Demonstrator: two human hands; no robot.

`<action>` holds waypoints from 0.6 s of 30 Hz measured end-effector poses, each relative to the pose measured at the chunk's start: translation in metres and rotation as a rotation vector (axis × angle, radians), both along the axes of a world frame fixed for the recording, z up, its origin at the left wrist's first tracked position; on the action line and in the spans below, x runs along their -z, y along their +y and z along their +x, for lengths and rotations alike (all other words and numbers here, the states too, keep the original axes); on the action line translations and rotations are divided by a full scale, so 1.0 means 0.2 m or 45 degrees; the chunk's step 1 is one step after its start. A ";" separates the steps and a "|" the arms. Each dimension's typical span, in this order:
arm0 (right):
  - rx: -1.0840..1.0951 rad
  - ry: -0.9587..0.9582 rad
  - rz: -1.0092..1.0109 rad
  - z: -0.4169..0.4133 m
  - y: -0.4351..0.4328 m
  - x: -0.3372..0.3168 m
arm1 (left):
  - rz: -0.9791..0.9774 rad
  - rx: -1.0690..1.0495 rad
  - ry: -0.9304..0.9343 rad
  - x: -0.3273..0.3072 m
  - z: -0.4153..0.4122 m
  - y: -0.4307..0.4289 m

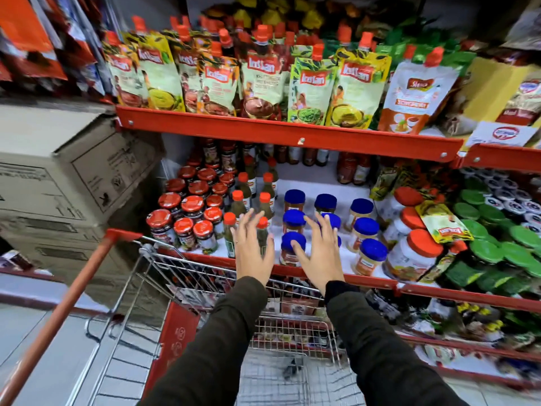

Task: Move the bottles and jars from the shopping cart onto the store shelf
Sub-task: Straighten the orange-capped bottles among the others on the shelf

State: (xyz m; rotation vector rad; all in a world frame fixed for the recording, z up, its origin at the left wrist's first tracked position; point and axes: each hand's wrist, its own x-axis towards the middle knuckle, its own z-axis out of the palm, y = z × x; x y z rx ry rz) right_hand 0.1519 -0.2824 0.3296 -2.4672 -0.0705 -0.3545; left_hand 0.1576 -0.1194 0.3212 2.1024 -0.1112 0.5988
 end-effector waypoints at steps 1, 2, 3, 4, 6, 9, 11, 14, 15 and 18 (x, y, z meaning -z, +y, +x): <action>-0.015 -0.005 0.028 0.01 0.04 -0.01 | -0.020 -0.016 -0.001 0.00 0.01 0.04; -0.030 -0.004 0.056 0.03 0.08 -0.02 | -0.033 -0.031 -0.002 0.00 0.03 0.09; -0.046 0.003 0.078 0.04 0.12 -0.02 | -0.043 -0.048 0.003 0.00 0.05 0.14; -0.060 0.021 0.095 0.06 0.16 -0.03 | -0.057 -0.062 0.017 0.00 0.06 0.18; -0.093 0.093 0.154 0.08 0.23 -0.04 | -0.109 -0.067 0.068 -0.01 0.10 0.26; -0.117 0.191 0.250 0.13 0.33 -0.06 | -0.199 -0.019 0.229 -0.01 0.15 0.37; -0.094 0.238 0.272 0.16 0.39 -0.07 | -0.188 0.030 0.375 -0.01 0.19 0.43; -0.033 0.269 0.258 0.21 0.45 -0.07 | -0.145 0.126 0.513 -0.01 0.25 0.50; -0.007 0.274 0.257 0.23 0.47 -0.07 | -0.142 0.162 0.530 -0.02 0.26 0.52; 0.065 0.261 0.254 0.27 0.50 -0.06 | -0.142 0.237 0.533 -0.04 0.30 0.54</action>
